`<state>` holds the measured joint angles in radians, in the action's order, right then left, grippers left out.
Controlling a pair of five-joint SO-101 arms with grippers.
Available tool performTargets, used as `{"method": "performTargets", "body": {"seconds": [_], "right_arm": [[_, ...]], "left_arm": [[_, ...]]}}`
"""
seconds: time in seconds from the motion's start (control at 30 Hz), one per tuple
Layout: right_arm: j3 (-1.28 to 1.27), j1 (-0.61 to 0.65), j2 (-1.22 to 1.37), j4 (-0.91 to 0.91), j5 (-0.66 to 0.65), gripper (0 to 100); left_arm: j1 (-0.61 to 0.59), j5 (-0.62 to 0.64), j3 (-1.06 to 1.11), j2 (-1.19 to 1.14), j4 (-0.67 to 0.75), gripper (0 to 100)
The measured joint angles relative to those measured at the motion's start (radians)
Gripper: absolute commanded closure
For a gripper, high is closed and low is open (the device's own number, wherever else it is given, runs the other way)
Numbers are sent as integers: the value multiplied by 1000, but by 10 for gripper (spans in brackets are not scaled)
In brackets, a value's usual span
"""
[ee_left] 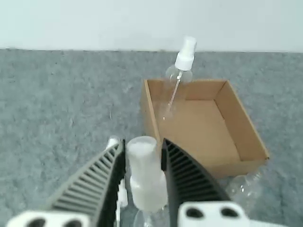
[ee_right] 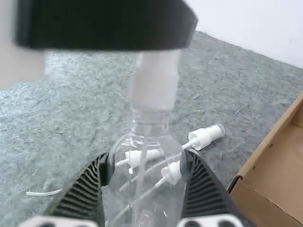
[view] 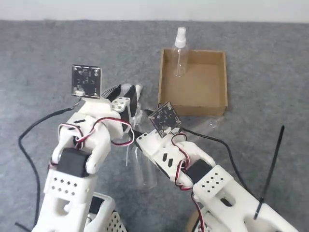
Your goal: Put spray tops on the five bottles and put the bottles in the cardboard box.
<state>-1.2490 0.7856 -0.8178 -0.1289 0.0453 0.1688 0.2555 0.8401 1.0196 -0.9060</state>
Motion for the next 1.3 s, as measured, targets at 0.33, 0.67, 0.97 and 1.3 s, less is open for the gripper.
{"method": "performTargets", "body": {"seconds": [0.33,0.67,0.97,1.3], "right_arm": [[0,2,0,2,0,993],[0,2,0,2,0,993],[0,0,0,2,0,993],[-11,0,-11,5,2,993]], "left_arm": [[-25,-23,-117,0,-37,882],[-114,-72,-140,-135,17,882],[-95,-110,-149,-184,-66,882],[-29,-140,-150,-184,-109,882]]}}
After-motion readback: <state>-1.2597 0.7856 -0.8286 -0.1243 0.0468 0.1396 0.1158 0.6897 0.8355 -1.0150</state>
